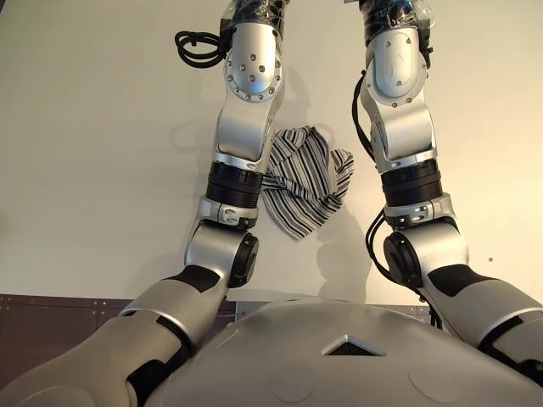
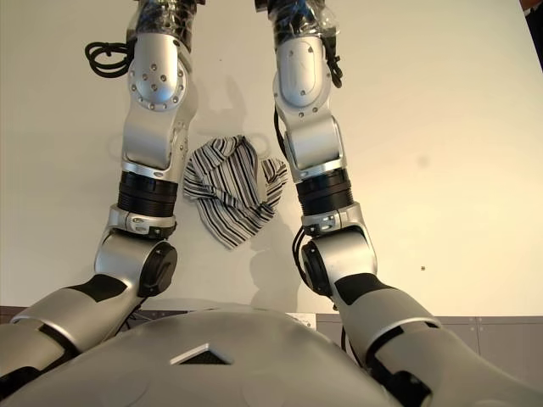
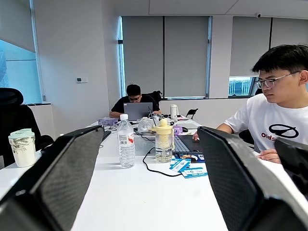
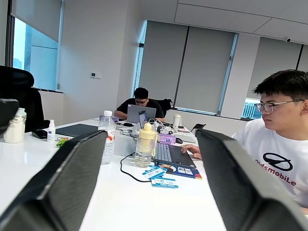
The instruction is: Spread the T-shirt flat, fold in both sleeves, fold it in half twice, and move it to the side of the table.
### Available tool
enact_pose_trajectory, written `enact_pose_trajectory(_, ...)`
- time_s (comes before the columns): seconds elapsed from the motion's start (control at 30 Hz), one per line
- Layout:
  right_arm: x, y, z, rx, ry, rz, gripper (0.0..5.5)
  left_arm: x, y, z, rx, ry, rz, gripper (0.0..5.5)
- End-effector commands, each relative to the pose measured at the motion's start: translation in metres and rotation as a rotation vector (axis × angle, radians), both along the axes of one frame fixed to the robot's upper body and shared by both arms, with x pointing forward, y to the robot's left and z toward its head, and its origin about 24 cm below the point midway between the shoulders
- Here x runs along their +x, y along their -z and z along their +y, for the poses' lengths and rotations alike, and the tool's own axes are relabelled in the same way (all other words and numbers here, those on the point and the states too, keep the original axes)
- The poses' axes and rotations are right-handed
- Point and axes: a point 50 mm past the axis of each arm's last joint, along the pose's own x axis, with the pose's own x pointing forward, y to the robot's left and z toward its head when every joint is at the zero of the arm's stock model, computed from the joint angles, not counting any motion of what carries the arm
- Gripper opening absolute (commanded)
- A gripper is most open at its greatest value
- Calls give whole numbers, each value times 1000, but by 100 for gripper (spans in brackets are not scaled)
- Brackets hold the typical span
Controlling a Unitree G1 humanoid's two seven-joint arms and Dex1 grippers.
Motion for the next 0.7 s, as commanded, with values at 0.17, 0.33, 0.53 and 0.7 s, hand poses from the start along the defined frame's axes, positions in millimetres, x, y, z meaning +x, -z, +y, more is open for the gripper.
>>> enact_pose_trajectory(0.17, -4, 1, 2, 25, 22, 4, 385, -4, 0, -4, 27, 36, 7, 362)
enact_pose_trajectory(0.33, -2, -3, 2, 24, 21, -5, 388, -2, -2, -2, 15, 12, 6, 327)
enact_pose_trajectory(0.53, -3, -5, 0, 6, 21, -26, 335, -2, -1, -1, 11, 0, 13, 322)
enact_pose_trajectory(0.7, -1, -6, 0, 9, 29, -25, 335, -1, -3, -1, 11, -3, 8, 322)
